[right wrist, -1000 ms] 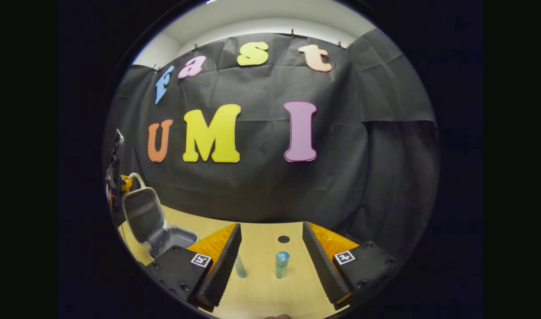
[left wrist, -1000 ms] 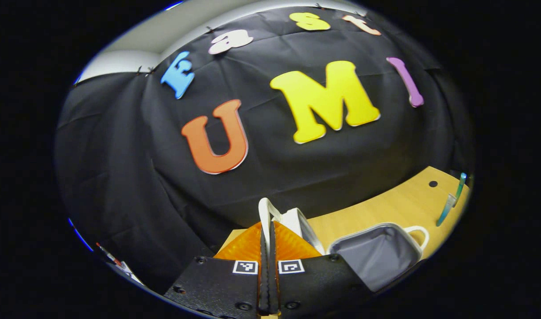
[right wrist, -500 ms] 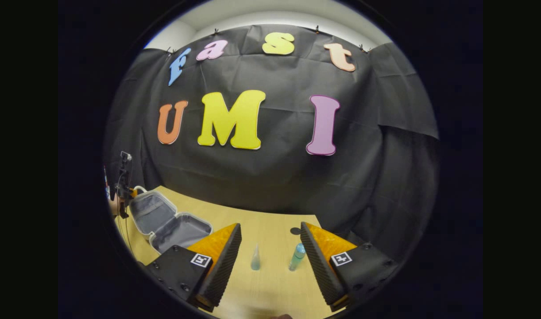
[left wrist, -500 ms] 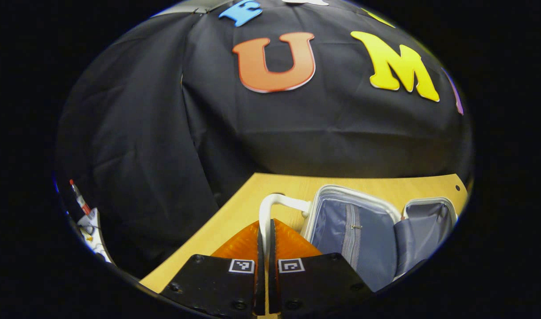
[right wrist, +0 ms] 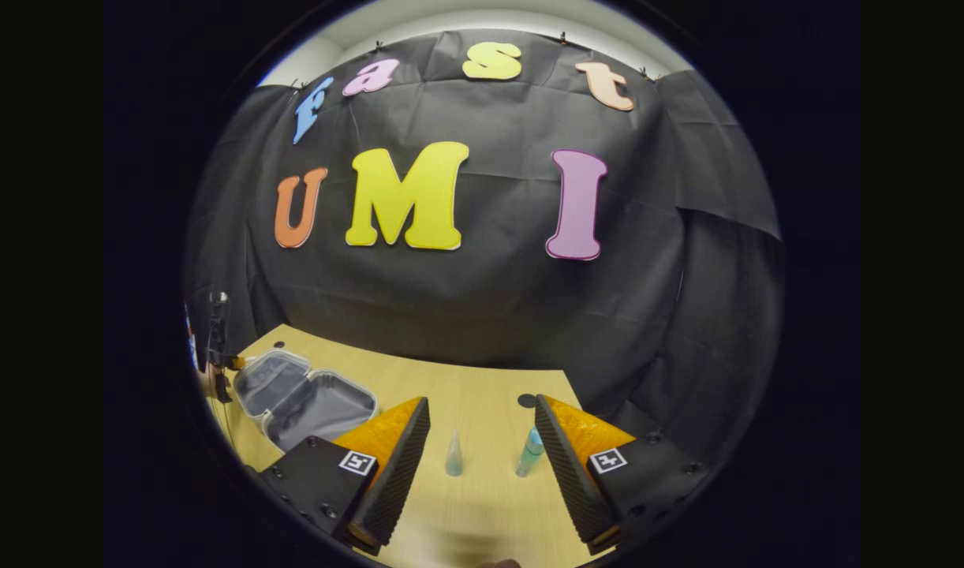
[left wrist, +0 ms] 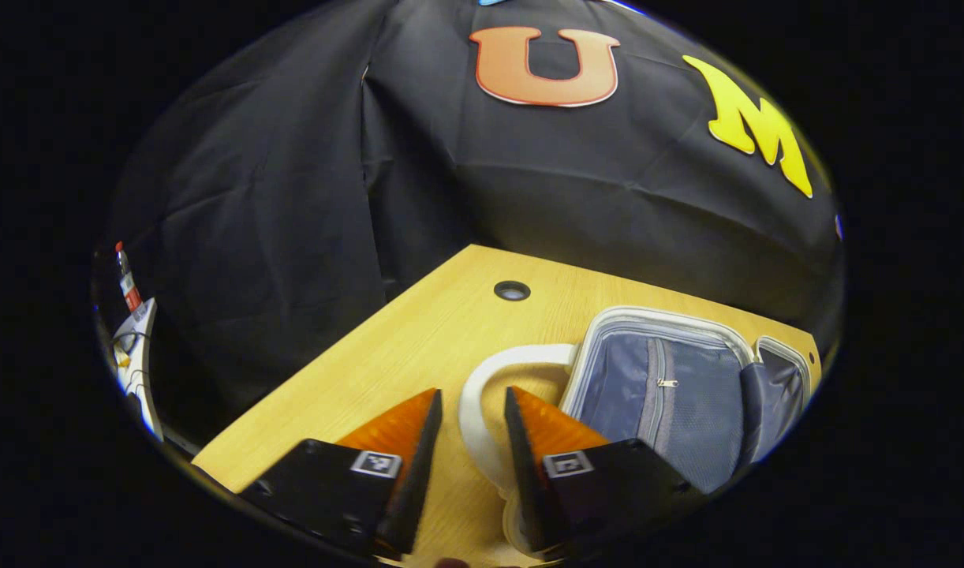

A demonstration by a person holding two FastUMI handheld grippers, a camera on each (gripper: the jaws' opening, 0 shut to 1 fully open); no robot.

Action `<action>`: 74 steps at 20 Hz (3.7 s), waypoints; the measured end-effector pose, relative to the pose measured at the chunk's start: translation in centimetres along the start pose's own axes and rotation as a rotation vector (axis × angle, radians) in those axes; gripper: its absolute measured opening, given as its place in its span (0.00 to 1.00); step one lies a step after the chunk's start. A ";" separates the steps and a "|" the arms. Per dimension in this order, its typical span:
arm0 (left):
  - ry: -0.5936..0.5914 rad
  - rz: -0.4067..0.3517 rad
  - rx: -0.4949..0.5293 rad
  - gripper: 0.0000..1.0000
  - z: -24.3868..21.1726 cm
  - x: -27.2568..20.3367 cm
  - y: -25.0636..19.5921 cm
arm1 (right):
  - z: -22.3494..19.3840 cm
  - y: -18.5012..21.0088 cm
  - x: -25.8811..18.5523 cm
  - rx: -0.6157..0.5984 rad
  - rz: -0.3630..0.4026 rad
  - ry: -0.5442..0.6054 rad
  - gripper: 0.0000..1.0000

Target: First open the suitcase, pack the skin care products into it, and then close the suitcase.

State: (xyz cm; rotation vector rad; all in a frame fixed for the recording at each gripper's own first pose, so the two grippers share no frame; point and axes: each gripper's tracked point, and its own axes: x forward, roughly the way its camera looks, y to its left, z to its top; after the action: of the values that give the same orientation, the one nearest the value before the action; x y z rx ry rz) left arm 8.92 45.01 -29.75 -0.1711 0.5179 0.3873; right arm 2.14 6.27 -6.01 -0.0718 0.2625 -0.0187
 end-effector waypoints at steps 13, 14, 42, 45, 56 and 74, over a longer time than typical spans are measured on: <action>-0.372 -0.165 0.091 1.00 11.2 -21.6 -24.3 | -0.7 -9.6 -0.8 0.088 -0.026 -0.089 0.80; -0.370 -0.170 0.098 1.00 9.9 -23.2 -26.6 | -0.9 -10.4 -0.9 0.087 -0.025 -0.092 0.79; 0.090 -0.428 0.281 0.94 -17.4 -16.5 -57.6 | -13.3 -22.2 0.5 0.114 -0.027 0.164 0.80; 0.103 -0.434 0.285 0.74 -17.7 -16.4 -57.6 | -13.1 -21.8 1.5 0.120 -0.019 0.149 0.80; 0.078 -0.480 0.216 0.40 -13.9 -20.5 -56.2 | -16.9 -16.0 8.4 0.032 0.140 0.132 0.80; 0.062 -0.336 0.160 0.40 -6.3 -25.0 -41.0 | -22.5 -9.1 19.0 0.096 0.095 0.275 0.38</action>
State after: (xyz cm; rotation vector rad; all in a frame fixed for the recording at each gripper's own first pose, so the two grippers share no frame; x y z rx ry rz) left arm 2.61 -1.97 -19.75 -0.1133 0.5676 0.0127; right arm 14.55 -4.84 -31.95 0.0390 0.5395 0.0535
